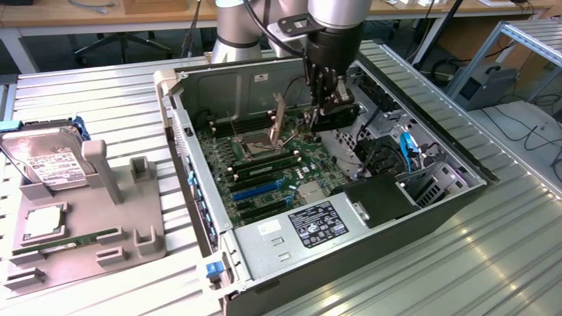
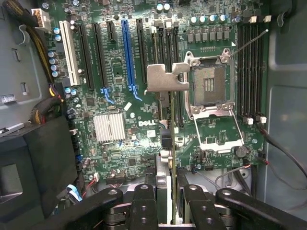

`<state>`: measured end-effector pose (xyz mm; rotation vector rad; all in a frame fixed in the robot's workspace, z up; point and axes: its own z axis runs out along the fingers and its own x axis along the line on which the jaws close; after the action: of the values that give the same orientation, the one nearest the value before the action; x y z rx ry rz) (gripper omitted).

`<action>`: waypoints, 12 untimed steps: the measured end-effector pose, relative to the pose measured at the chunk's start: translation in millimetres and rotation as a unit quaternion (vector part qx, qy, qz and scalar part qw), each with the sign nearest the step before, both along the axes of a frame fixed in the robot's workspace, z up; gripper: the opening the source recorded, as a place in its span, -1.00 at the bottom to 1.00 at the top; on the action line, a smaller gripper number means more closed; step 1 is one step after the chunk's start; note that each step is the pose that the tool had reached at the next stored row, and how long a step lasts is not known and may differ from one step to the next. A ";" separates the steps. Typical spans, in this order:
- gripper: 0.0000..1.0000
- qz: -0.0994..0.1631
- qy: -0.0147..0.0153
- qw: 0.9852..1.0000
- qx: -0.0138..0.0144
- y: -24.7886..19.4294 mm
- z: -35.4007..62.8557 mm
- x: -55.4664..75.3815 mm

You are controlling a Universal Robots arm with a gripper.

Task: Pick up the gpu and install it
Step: 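Insert the gpu into the slot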

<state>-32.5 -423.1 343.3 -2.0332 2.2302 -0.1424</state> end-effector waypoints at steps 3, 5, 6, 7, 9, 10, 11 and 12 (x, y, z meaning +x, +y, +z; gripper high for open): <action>-0.46 0.000 0.000 1.000 0.000 -1.6 -0.3 -0.3; -0.46 0.000 0.000 1.000 0.000 -3.1 -0.5 -0.6; -0.46 0.000 0.000 1.000 0.000 -4.0 -0.7 -0.7; -0.46 0.000 0.000 1.000 0.000 -4.7 -0.8 -0.8; -0.46 0.000 0.000 1.000 0.000 -5.8 -0.9 -1.0; -0.46 0.000 0.000 1.000 0.000 -6.5 -1.0 -1.2; -0.46 0.000 0.000 1.000 0.000 -7.1 -1.1 -1.3; -0.46 0.000 0.000 1.000 0.000 -8.0 -1.3 -1.5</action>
<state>-34.0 -431.1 342.0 -2.0332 2.2302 -0.1422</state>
